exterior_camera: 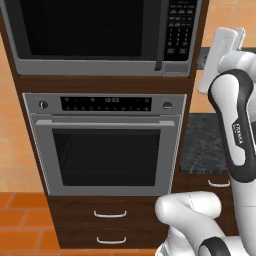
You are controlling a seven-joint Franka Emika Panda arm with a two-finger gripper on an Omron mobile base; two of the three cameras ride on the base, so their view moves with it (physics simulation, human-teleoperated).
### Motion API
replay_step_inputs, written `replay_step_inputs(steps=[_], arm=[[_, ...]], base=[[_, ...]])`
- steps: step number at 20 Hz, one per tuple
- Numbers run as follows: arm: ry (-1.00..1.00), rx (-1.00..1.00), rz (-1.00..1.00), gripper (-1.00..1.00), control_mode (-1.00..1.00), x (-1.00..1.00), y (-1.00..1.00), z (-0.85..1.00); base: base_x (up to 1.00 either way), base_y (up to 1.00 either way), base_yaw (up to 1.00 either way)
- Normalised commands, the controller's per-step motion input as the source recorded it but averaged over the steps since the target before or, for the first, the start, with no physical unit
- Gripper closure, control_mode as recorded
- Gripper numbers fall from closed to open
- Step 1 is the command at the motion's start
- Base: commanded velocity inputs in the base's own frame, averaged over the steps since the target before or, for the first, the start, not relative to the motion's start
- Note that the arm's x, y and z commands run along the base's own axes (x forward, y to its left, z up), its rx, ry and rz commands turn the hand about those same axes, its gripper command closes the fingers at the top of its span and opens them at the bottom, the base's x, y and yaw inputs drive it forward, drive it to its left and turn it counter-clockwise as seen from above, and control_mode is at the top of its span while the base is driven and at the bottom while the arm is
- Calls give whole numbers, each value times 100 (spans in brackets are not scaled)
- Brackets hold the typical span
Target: Open the microwave, place the bowl with waffle inside the microwave, then close the microwave door and turn it on.
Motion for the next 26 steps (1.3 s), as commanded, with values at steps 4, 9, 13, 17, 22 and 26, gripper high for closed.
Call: replay_step_inputs(steps=[4, 9, 13, 17, 22, 26], arm=[[1, 0, 0, 100, -100, 53, 3, 0], [1, 0, 0, 100, -100, 58, 0, 0], [0, -3, 0, 100, -100, 42, 15, -3], [0, -3, 0, 100, -100, 41, 11, -4], [0, -4, 0, 100, -100, 31, 0, -18], [0, -2, 0, 100, -100, 31, 0, -13]], base=[[0, 0, 0], [0, 0, 0], [0, 0, 0], [0, 0, 0], [0, 0, 0], [0, 0, 0]])
